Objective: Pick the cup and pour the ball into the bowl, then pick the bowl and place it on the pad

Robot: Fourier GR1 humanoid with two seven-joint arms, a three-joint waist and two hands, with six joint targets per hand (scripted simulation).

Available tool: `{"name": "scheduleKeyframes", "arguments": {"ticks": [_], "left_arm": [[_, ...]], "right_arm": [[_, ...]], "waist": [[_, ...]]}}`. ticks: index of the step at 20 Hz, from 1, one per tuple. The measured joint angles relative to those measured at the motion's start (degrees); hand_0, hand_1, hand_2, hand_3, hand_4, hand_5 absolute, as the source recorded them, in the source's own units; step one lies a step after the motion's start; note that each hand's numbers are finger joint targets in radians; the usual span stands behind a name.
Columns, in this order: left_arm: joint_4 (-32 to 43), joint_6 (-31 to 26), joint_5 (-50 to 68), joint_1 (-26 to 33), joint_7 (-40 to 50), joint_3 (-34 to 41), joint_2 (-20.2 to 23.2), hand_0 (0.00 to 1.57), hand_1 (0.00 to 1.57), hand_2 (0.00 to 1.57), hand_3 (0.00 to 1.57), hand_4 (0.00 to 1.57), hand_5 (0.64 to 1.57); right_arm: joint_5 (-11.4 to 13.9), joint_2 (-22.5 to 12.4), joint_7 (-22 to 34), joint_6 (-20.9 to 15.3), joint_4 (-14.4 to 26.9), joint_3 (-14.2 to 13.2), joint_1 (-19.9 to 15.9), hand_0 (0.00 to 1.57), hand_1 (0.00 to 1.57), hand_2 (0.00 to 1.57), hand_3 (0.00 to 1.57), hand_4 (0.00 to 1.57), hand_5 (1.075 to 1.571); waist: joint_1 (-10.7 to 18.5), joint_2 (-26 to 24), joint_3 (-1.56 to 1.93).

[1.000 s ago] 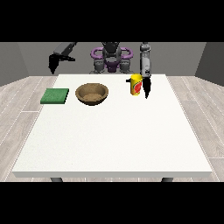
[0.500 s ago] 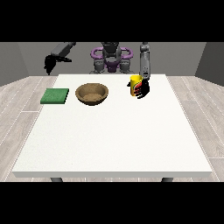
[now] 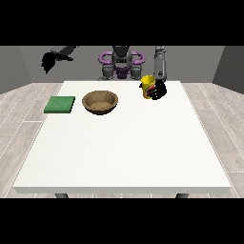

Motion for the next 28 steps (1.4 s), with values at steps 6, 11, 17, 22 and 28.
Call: {"name": "scheduleKeyframes", "arguments": {"ticks": [6,11,17,22,28], "left_arm": [[-0.5,0.3,-8.1,-6.9,14.6,-3.7,11.2,1.46,1.46,1.57,1.57,1.57,1.294],[-1.5,1.7,-15.7,-13.0,26.4,-8.4,13.1,1.49,1.49,1.57,1.57,1.51,1.267],[-2.7,4.5,-24.6,-18.2,38.8,-13.6,9.9,1.49,1.49,1.57,1.57,1.51,1.267],[-2.3,5.4,-33.3,-22.7,48.7,-18.2,7.9,1.54,1.54,1.57,1.57,1.57,1.165],[-0.7,4.8,-47.2,-26.8,58.8,-27.2,5.4,1.51,1.51,1.57,1.57,1.41,1.378]], "right_arm": [[0.7,0.5,0.6,-0.5,3.5,0.1,0.7,0.00,0.00,0.00,0.00,0.00,1.568],[1.0,0.2,-1.5,0.0,7.5,-0.6,0.0,0.00,0.00,0.00,0.00,0.00,1.568],[0.9,-0.4,-2.5,0.9,10.4,-0.8,-1.6,0.00,0.00,0.00,0.00,0.00,1.569],[0.2,-2.2,-2.7,3.2,12.2,-1.3,-2.4,0.00,0.00,0.00,0.00,0.00,1.570],[0.4,-2.3,-3.0,3.7,14.4,-1.3,-2.5,0.00,0.00,0.00,0.00,0.00,1.571]], "waist": [[1.8,-4.7,-0.12],[2.3,-5.6,-0.19],[2.1,-5.8,-0.25],[0.9,-6.3,-0.26],[0.4,-8.2,-0.22]]}}
